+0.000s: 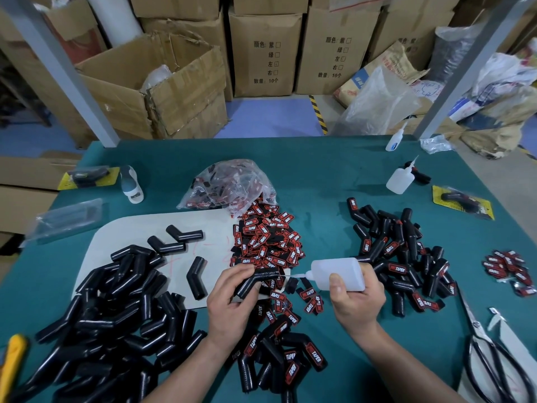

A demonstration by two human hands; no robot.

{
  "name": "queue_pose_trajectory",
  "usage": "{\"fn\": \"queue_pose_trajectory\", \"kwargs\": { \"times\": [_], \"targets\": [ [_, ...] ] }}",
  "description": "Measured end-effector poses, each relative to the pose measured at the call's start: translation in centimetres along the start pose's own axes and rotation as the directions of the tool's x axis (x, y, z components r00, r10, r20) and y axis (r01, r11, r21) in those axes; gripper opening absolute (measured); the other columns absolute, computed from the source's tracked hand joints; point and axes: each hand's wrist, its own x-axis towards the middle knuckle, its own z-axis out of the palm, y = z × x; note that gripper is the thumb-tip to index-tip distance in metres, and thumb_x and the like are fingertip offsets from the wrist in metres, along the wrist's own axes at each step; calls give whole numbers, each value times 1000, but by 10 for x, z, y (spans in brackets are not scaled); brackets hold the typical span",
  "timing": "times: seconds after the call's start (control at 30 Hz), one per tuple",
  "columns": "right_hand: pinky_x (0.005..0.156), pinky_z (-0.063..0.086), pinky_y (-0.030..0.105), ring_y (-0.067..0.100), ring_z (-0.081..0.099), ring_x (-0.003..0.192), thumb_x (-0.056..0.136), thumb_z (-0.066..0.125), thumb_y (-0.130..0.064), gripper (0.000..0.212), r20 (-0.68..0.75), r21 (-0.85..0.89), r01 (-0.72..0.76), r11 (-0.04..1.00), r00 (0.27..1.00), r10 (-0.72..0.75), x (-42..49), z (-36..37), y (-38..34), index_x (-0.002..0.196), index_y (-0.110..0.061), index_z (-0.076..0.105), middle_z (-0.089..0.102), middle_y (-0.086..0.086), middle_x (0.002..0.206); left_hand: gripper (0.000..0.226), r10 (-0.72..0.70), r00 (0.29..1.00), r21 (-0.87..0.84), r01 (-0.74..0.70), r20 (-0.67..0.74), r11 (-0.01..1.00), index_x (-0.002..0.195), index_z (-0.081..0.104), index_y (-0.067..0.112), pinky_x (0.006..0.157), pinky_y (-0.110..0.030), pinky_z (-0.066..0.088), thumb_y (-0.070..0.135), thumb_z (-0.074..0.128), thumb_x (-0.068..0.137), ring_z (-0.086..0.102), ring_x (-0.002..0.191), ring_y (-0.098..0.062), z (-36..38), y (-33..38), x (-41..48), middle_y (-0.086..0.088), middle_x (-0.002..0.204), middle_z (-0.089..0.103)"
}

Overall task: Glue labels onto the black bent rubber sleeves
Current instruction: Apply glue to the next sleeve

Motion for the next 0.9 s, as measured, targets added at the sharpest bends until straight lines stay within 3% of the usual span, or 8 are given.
{"fn": "queue_pose_trajectory", "kwargs": {
  "times": [0.2,0.63,0.8,0.9],
  "targets": [
    [52,40,3,-18,57,70,94,57,-56,67,3,-2,13,1000,1000,-13,-2,1,0,78,9,59,52,-6,66,31,2,1000,4,-2,29,1000,113,72,12,102,-25,51,4,76,83,68,112,-14,0,1,0,10,119,68],
    [53,37,1,-15,55,65,93,56,-60,67,-25,-35,-8,999,1000,7,2,-2,4,76,5,58,50,-5,62,35,13,1000,50,-13,-10,999,111,72,8,102,-18,48,-6,79,80,66,112,-7,-1,1,0,-5,115,69],
    [48,38,7,3,52,58,92,56,-60,70,-38,-33,-6,999,999,5,1,-1,4,76,7,59,52,-1,61,41,24,1000,57,-24,-9,998,112,72,7,90,-7,49,-13,78,78,66,112,-5,-1,1,0,-5,115,68],
    [49,38,5,-5,55,62,93,56,-59,69,-29,-33,-1,999,1000,0,1,-1,4,76,8,59,52,-3,62,37,29,1000,57,-29,0,998,113,72,8,99,-13,48,-7,78,80,66,113,-6,-2,0,1,0,117,69]
  ]
}}
